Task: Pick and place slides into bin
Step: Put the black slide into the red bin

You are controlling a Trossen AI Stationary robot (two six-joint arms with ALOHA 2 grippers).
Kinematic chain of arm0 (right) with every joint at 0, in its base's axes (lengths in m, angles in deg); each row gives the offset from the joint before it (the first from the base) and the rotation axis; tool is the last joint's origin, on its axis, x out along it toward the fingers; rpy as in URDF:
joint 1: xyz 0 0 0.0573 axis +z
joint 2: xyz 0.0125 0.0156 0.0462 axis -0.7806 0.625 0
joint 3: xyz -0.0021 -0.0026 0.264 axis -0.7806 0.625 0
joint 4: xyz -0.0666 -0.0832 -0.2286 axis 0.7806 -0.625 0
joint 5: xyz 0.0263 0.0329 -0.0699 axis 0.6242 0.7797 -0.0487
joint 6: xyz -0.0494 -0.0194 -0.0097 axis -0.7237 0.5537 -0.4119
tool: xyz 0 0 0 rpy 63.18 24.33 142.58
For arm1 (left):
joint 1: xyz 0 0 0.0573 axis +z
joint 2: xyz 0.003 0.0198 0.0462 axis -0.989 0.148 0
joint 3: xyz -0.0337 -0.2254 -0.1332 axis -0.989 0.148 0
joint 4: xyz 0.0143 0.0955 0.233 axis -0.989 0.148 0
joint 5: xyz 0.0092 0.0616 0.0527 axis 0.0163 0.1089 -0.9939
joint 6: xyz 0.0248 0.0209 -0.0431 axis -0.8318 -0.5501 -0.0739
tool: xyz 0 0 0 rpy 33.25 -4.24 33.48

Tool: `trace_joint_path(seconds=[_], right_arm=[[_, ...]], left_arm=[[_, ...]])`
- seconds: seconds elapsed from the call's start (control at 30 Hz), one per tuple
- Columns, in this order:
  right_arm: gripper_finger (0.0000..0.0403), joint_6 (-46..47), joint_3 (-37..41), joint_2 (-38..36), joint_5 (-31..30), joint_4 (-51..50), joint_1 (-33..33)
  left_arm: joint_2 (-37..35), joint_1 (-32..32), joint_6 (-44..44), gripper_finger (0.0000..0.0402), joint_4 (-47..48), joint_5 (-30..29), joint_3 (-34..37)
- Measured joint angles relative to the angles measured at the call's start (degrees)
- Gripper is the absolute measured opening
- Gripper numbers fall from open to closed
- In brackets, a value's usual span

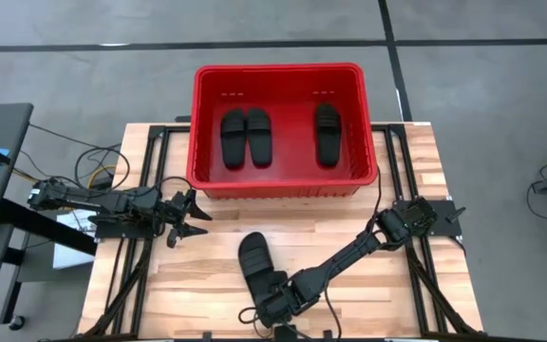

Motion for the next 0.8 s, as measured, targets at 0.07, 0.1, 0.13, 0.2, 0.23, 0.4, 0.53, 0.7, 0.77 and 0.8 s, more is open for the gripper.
trace_joint_path(seconds=[0.07,0.1,0.13,0.2,0.23,0.4,0.53,0.7,0.77,0.8], right_arm=[[0.0029,2.59,0.00,0.01,0.89,0.63,-0.09],[0.0018,3.84,0.00,0.05,1.17,1.03,-0.13],[0.0015,5.09,0.00,0.18,1.23,1.28,-0.16],[0.0008,7.30,-0.01,0.25,1.36,1.46,-0.16],[0.0006,8.00,0.00,0.25,1.57,1.59,-0.16],[0.0002,11.15,0.00,0.31,1.59,1.83,-0.14],[0.0001,13.70,-0.01,0.33,1.20,1.88,-0.09],[0.0001,15.08,-0.96,0.29,-1.68,0.49,0.21],[0.0001,15.14,-2.12,0.19,-2.87,-0.77,0.23],[0.0001,15.10,-2.88,0.20,-4.13,-1.50,0.25]], left_arm=[[0.00,0.00,-0.01,0.0210,0.00,0.00,0.00],[0.00,-0.02,-0.01,0.0210,0.02,0.00,0.00],[-0.01,0.00,0.00,0.0210,0.02,0.00,-0.01],[-0.01,0.00,0.00,0.0210,0.01,0.00,0.00],[-0.01,0.00,0.00,0.0210,0.01,0.00,0.00],[0.00,-0.02,0.01,0.0210,0.02,0.00,0.00],[-0.01,-0.01,0.01,0.0210,0.00,0.00,-0.02],[0.00,0.00,-0.01,0.0210,0.00,0.00,0.00],[0.00,-0.01,0.00,0.0210,0.00,0.00,0.00],[-0.01,-0.02,0.01,0.0210,0.02,0.00,0.00]])
